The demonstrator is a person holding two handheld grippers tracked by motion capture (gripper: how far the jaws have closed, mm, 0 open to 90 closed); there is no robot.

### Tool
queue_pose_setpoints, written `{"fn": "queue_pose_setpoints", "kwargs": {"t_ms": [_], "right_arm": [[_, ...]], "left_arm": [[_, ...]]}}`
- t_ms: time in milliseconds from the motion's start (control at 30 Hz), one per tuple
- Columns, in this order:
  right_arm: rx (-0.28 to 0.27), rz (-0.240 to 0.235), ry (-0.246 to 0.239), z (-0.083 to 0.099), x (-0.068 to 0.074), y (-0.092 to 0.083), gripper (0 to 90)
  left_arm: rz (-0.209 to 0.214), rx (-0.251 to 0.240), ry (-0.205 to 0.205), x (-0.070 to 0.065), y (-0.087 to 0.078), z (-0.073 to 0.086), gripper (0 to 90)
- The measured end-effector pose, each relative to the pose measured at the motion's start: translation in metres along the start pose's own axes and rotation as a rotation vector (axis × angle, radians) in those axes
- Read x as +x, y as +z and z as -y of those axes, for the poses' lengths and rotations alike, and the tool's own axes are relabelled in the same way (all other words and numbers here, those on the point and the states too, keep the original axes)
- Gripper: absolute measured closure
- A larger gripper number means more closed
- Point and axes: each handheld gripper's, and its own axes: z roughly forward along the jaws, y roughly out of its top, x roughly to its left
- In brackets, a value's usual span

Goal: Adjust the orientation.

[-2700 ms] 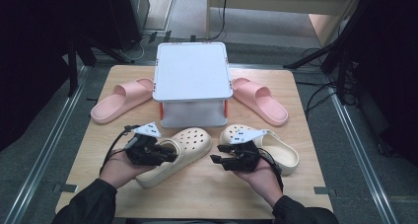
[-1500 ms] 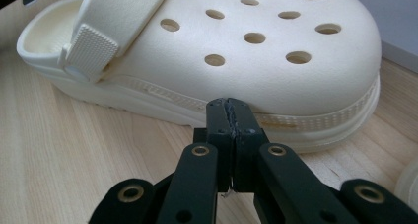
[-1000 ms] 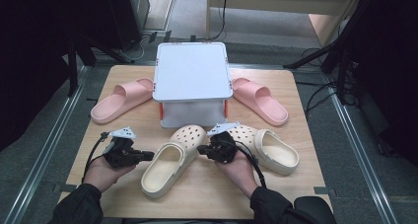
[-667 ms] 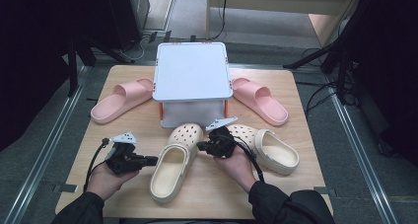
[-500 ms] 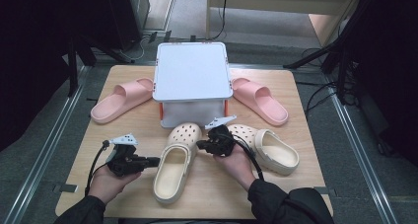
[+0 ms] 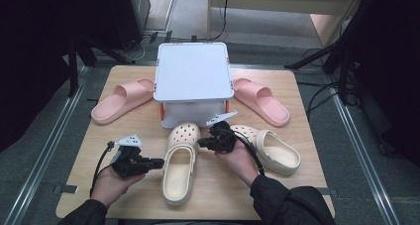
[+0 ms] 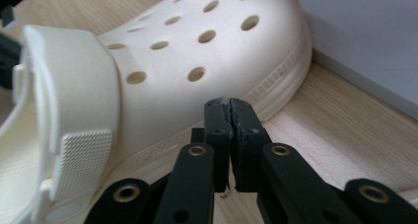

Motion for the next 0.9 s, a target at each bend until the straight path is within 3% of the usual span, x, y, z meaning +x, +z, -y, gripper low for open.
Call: {"fn": "queue_pose_setpoints", "kwargs": {"t_ms": [100, 233, 267, 333, 367, 433, 600, 633, 667, 700, 767, 900], "right_arm": [[-0.024, 0.000, -0.022, -0.005, 0.007, -0.010, 81.6], [-0.057, -0.005, -0.015, -0.004, 0.012, -0.022, 69.7], [-0.062, -0.007, 0.011, -0.003, 0.013, -0.025, 67.9], [-0.068, -0.013, 0.033, -0.002, 0.014, -0.029, 66.4], [-0.073, -0.007, 0.031, 0.000, 0.019, -0.035, 64.5], [-0.086, -0.009, 0.017, 0.003, 0.024, -0.042, 62.0], [-0.108, -0.027, 0.025, 0.006, 0.031, -0.051, 59.8], [-0.101, -0.023, 0.015, 0.009, 0.035, -0.052, 56.2], [-0.098, -0.018, 0.014, 0.011, 0.037, -0.053, 55.3], [-0.093, -0.016, 0.017, 0.012, 0.038, -0.052, 53.5], [-0.094, -0.018, 0.030, 0.015, 0.041, -0.052, 53.2], [-0.104, -0.015, 0.048, 0.021, 0.049, -0.053, 53.1]], "left_arm": [[0.021, -0.075, 0.010, 0.005, -0.013, -0.006, 76.6], [0.012, -0.065, 0.016, 0.008, -0.024, -0.015, 68.5], [0.010, -0.065, 0.023, 0.008, -0.025, -0.017, 67.0], [-0.002, -0.072, 0.045, 0.009, -0.027, -0.019, 65.4], [-0.017, -0.082, 0.080, 0.010, -0.030, -0.023, 65.0], [0.005, -0.084, 0.062, 0.012, -0.032, -0.029, 63.2], [0.018, -0.061, 0.057, 0.016, -0.035, -0.047, 64.7], [0.045, -0.060, 0.031, 0.019, -0.036, -0.056, 67.2], [0.045, -0.060, 0.031, 0.019, -0.036, -0.056, 68.2], [0.098, -0.056, -0.003, 0.024, -0.036, -0.065, 71.6], [0.113, -0.063, 0.017, 0.026, -0.037, -0.074, 78.6], [0.099, -0.054, 0.055, 0.028, -0.038, -0.091, 83.9]]}}
